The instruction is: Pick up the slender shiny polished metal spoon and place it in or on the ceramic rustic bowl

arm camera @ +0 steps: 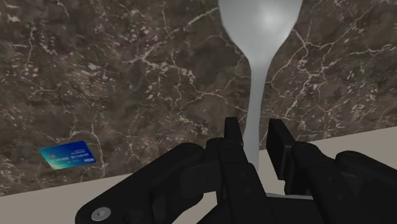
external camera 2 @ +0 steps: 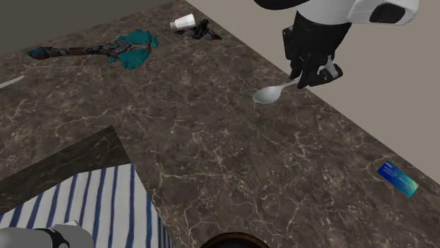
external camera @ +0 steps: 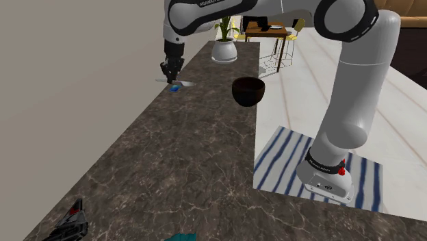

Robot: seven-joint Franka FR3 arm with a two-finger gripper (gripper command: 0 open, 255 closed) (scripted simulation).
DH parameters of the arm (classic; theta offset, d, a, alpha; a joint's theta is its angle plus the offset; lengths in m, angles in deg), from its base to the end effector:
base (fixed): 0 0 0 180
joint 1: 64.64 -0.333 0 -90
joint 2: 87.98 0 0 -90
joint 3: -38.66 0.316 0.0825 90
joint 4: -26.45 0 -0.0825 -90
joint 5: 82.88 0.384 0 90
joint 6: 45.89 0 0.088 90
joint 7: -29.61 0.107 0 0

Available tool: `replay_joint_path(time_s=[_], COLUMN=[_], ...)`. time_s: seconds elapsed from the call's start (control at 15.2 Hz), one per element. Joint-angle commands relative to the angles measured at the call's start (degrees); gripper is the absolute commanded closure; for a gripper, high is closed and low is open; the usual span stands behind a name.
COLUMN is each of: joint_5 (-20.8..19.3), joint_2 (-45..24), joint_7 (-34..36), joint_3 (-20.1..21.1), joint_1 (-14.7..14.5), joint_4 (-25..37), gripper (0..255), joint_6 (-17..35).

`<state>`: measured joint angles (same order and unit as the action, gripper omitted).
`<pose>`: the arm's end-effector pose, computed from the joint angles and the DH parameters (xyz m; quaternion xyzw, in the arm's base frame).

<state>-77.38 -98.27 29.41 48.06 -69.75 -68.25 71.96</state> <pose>0.6193 0.1580 0.5266 -0.9861 -0.1067 -0.1046 0.0726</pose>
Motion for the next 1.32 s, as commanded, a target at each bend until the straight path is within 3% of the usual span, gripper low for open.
replay_joint_path(time_s=[0.0, 0.59, 1.25], joint_5=[1.2, 5.3, 5.8], joint_2=[3.3, 17.1, 28.3], joint_7=[-2.4, -13.8, -26.3], joint_3=[-0.6, -5.4, -13.2], joint_1=[1.4, 6.4, 11.3], joint_4=[-4.3, -19.8, -30.2], gripper=[255, 255, 255], joint_6=[0.7, 1.1, -2.0])
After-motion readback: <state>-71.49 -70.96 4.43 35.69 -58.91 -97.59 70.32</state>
